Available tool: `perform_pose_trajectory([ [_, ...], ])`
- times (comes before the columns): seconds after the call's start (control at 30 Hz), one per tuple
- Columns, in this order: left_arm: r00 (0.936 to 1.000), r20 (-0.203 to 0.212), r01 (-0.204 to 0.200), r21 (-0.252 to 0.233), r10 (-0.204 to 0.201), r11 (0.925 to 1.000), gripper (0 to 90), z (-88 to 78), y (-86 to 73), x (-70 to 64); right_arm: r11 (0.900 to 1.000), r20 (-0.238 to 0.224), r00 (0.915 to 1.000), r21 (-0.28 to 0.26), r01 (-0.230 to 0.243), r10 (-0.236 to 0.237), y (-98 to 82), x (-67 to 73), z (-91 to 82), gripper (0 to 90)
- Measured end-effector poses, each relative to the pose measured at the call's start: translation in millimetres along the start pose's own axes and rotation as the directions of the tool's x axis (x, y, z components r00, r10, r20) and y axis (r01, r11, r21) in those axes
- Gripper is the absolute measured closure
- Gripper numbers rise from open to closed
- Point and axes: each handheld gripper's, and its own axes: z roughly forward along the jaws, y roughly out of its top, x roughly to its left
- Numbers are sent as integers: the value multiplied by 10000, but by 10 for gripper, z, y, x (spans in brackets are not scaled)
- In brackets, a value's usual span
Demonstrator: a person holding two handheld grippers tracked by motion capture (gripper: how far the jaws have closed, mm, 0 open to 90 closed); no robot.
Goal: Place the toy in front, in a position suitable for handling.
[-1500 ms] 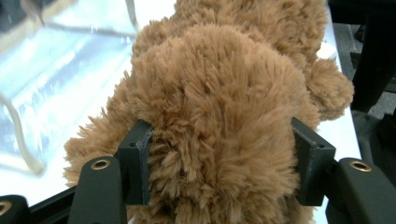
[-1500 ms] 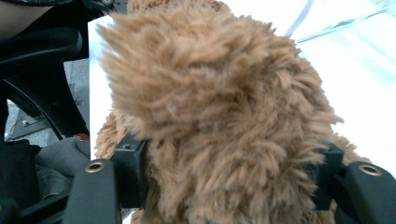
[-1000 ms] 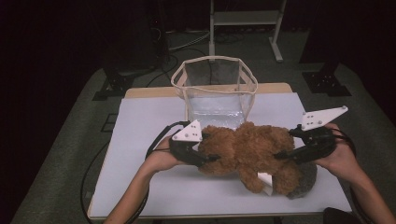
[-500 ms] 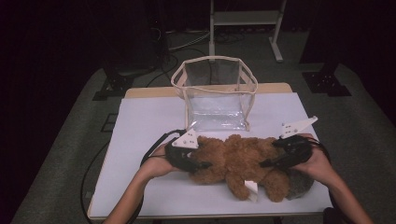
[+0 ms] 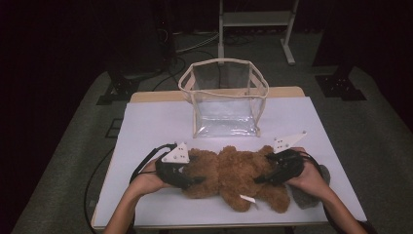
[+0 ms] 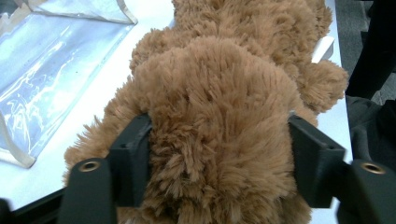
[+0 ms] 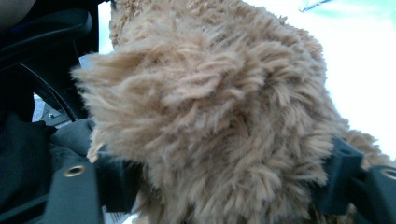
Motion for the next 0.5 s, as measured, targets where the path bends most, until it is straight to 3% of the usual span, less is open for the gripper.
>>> perform_pose_trajectory([
  [0.3,10000,3,79,-561,-79,9984,184,-78,-24,26,9981,268,9990,-514,-329,343,-129,0,-276,222],
  [0.5,9994,-313,136,-700,-158,9975,125,-136,-64,33,9955,523,9968,-761,-571,611,-154,-49,-490,236],
])
